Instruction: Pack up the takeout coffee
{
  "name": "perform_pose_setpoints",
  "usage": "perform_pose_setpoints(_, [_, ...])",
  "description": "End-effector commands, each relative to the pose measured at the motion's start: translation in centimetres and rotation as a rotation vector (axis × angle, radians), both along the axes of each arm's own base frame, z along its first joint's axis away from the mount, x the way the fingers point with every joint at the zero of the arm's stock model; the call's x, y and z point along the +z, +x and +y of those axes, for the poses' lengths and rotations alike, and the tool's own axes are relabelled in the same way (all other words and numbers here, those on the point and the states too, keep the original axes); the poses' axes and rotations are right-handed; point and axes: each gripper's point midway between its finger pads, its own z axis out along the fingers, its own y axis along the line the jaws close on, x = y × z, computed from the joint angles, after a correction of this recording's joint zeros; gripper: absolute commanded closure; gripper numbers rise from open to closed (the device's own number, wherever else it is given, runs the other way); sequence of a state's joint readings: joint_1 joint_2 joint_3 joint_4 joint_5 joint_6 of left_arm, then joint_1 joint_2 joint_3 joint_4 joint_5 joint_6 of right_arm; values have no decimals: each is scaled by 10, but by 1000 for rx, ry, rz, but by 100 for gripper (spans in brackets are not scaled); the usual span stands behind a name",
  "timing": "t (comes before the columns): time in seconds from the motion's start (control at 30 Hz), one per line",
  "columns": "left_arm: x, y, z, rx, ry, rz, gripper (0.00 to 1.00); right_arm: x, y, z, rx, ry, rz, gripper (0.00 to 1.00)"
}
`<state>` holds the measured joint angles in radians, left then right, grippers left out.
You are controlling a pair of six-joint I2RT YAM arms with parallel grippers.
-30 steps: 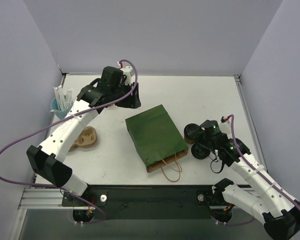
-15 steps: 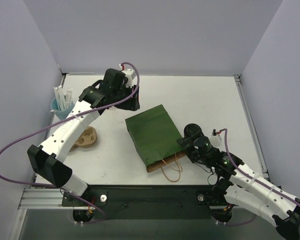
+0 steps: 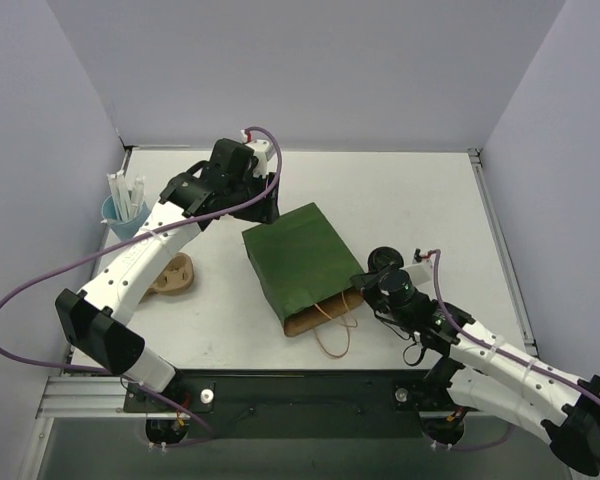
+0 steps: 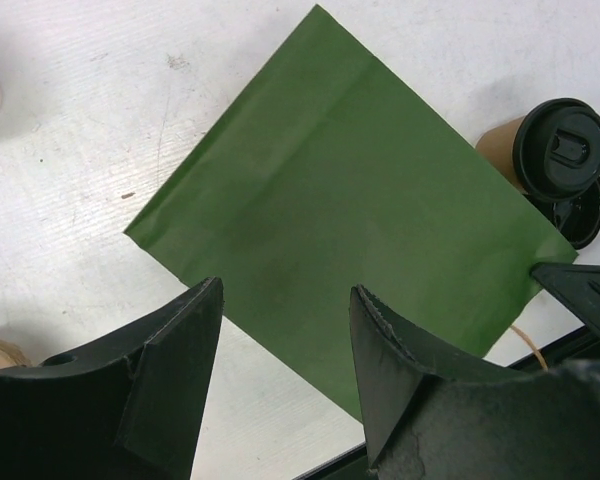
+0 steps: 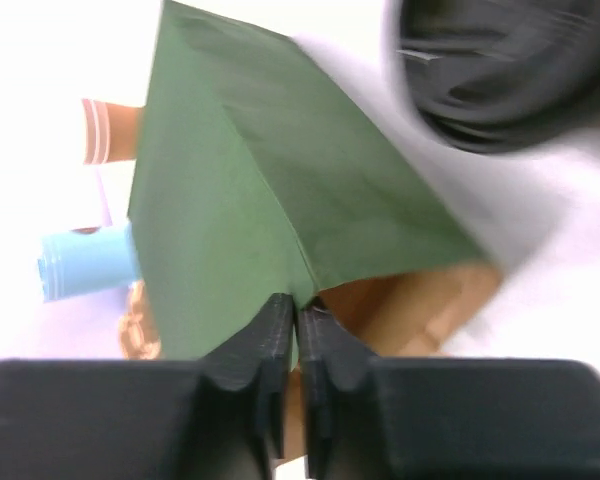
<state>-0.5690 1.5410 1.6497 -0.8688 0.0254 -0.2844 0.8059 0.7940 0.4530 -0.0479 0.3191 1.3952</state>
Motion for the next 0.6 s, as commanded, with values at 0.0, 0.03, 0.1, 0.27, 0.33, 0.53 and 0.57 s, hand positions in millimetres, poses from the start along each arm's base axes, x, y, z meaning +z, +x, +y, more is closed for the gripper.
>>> perform_pose_setpoints(0.0, [21, 2, -1, 1, -15, -57, 37, 82, 27, 25, 90, -17, -230, 98])
perform_pose_setpoints(0.03, [20, 6, 3, 21, 2, -66, 37, 90, 28, 27, 106, -35, -244, 100])
perform_pose_setpoints(0.1, [24, 10, 11, 49, 32, -89, 37, 119, 32, 34, 135, -59, -267, 100])
perform_pose_setpoints(0.27, [49, 33, 41, 183, 71, -158, 34, 173, 33, 51, 289, -222, -294, 100])
perform_pose_setpoints(0.33, [57, 44, 50, 220, 31, -152, 34, 198, 33, 57, 364, -304, -292, 100])
perform_pose_setpoints(0.53, [43, 35, 54, 226, 8, -91, 34, 214, 32, 59, 536, -557, -168, 100])
perform_pose_setpoints(0.57, [40, 32, 55, 224, 6, -78, 34, 220, 33, 66, 589, -573, -174, 100])
